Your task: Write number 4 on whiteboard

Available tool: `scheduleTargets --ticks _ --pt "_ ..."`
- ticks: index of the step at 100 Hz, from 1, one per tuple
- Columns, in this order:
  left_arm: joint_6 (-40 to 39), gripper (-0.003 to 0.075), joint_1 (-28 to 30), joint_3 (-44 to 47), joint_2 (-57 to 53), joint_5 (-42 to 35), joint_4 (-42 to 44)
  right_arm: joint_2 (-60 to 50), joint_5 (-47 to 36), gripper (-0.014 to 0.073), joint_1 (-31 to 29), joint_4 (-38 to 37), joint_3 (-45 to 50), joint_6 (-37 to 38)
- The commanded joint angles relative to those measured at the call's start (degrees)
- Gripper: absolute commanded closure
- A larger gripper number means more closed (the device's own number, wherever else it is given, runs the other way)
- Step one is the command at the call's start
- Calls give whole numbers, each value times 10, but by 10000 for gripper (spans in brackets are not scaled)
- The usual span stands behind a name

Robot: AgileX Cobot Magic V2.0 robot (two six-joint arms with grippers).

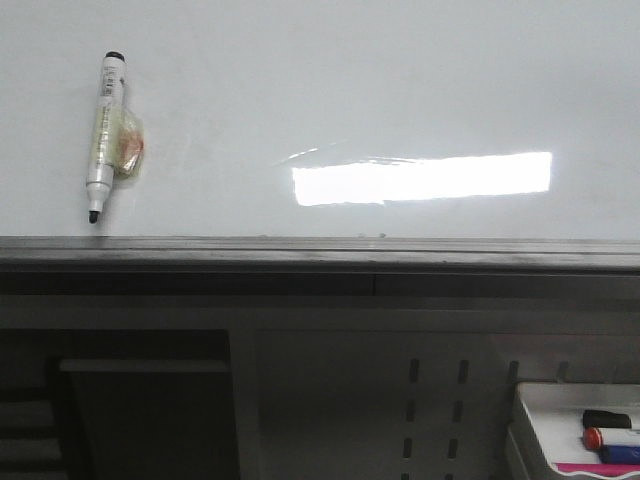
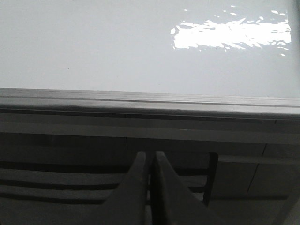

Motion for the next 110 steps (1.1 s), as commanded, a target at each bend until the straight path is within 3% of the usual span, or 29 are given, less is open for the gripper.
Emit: scheduleTargets --ticks 1,91,110 --pt "-3 741 -2 20 -14 -29 -3 -8 -12 658 -4 0 11 -3" --pt "-3 741 -2 20 -14 -29 -3 -8 -12 658 -4 0 11 -3" --pt "-3 741 -2 20 -14 -29 -3 -8 -57 658 -4 0 11 -3"
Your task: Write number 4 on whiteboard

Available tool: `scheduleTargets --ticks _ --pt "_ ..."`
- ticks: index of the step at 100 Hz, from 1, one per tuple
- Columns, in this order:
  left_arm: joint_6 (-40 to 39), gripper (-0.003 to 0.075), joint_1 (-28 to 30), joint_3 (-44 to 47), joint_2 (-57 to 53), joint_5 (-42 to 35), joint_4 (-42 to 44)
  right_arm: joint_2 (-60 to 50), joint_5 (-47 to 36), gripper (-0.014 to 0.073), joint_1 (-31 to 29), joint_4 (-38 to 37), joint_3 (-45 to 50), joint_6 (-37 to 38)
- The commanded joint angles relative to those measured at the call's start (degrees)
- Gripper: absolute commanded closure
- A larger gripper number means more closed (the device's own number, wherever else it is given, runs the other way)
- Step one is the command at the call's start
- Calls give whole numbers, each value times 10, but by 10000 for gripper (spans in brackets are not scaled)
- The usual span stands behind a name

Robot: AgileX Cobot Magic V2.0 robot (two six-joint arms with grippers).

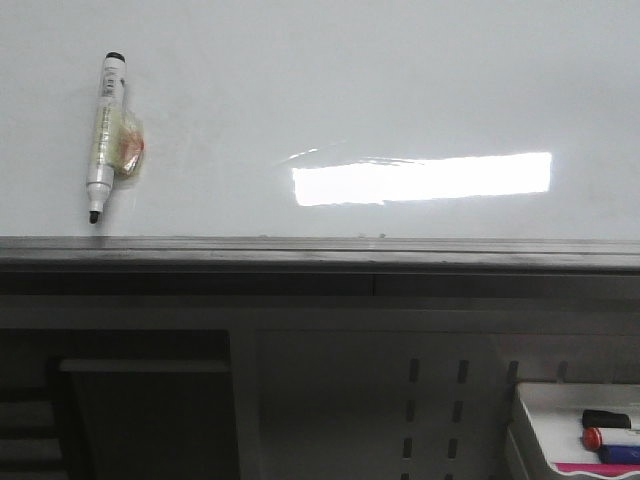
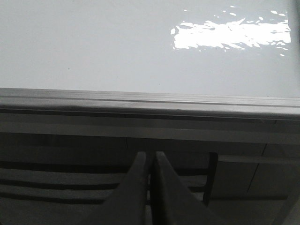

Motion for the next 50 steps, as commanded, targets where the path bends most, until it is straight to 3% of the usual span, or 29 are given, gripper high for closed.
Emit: scheduleTargets --ticks 1,50 --pt "-3 741 -2 20 -14 -29 -3 -8 -56 658 -4 0 11 -3" --pt "-4 741 -2 20 -14 -79 -3 -8 -171 658 -4 5 11 1"
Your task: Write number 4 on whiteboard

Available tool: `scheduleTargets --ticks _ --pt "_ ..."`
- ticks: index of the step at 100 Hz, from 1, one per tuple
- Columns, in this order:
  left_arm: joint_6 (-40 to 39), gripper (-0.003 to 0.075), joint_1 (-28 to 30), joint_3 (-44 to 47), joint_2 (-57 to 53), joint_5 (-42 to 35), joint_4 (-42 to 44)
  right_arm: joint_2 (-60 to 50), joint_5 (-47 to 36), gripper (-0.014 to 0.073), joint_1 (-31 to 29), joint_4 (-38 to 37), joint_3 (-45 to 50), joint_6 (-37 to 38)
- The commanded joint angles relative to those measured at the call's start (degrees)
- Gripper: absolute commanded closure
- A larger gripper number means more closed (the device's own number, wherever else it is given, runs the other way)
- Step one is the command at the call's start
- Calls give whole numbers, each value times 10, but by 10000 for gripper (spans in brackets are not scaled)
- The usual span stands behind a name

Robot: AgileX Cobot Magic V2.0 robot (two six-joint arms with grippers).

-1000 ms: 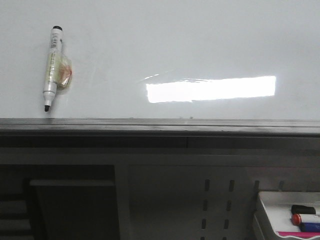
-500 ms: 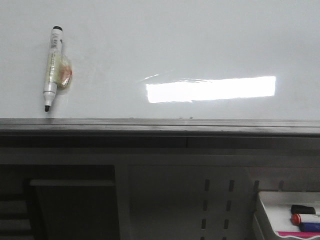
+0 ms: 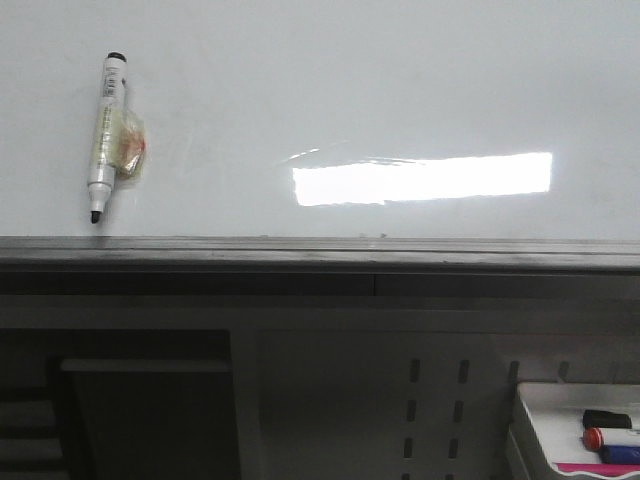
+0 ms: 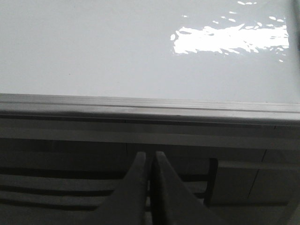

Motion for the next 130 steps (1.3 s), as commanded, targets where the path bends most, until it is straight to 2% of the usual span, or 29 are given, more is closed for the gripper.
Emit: scheduleTargets --ticks 1,14,27,33,38,51,62,68,81,89,99,106,111,120,130 --pt "-4 741 -2 20 -14 -66 -3 -8 -82 658 -4 6 11 3" --pt "-4 741 -2 20 -14 -86 -12 -8 -119 658 -4 13 11 9" --pt "-12 741 -2 16 -14 -114 -36 -8 -65 658 -4 49 5 9" --pt "-12 741 -2 10 -9 -108 -36 -5 -33 658 -4 83 -9 9" --pt "-12 741 -2 -3 3 -84 -36 6 -22 658 -3 83 -20 9" --pt "-12 741 -2 -51 79 -49 -32 64 3 658 2 101 -64 9" --pt "-11 741 -2 -106 157 -55 -13 139 104 658 2 101 -128 9" --pt "-11 741 -2 -131 190 -60 -2 174 133 658 2 101 -156 9" --pt "-11 732 -2 -166 248 -69 -1 232 128 658 2 101 -189 9" --pt "-5 639 -2 -166 275 -106 1 249 118 658 2 101 -190 9" --pt "-5 416 -2 -158 309 -162 3 257 118 658 2 101 -190 9" --pt "-5 325 -2 -149 339 -215 3 257 122 658 2 101 -190 9" --pt "-5 313 -3 -145 370 -266 1 257 121 658 2 101 -190 9" --pt "-5 313 -23 -146 414 -312 7 257 101 658 2 101 -190 9" --pt "-5 313 -64 -147 472 -380 53 257 91 658 2 101 -190 9"
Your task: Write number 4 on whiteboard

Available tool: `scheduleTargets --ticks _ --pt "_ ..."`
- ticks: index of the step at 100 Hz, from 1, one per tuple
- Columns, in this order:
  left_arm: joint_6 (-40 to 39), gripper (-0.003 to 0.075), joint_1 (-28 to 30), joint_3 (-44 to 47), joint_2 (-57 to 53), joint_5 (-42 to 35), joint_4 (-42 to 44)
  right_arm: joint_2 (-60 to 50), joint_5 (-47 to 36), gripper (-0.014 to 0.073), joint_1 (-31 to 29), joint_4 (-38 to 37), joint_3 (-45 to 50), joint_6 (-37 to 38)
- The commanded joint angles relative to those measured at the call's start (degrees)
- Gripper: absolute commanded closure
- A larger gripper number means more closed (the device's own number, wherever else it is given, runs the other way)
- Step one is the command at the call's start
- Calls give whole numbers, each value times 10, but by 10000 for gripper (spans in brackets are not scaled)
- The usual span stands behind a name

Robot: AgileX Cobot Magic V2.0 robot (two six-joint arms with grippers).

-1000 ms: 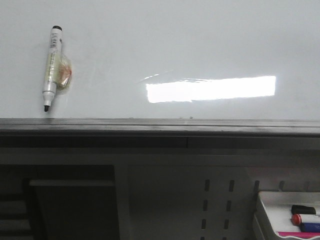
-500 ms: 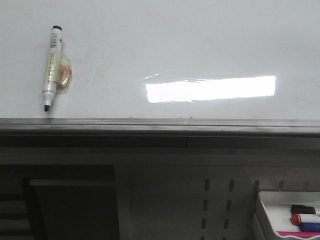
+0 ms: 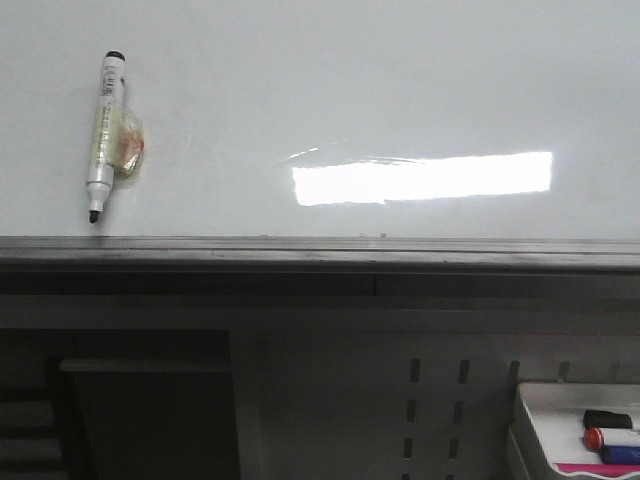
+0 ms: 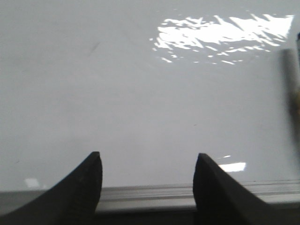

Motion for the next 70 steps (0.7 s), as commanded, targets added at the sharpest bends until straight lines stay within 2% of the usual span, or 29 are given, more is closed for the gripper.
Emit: scheduleTargets --ticks 1,11,20,34,44,59,70 --pt "0 313 -38 -16 45 -111 33 9 -53 658 1 0 -21 0" --pt "-8 313 -102 -23 94 -169 29 9 -42 658 1 -2 -21 0" --pt "-10 313 -166 -48 143 -169 -7 9 -42 658 1 -6 -21 0" --pt "-10 313 -228 -90 215 -169 -52 9 -42 658 1 -6 -21 0" --pt "-10 313 -248 -113 262 -172 -60 9 -42 658 1 -6 -21 0" --pt "-22 313 -249 -131 307 -175 -104 9 -42 658 1 -6 -21 0" --pt "-26 313 -249 -140 325 -175 -105 9 -42 658 1 -6 -21 0"
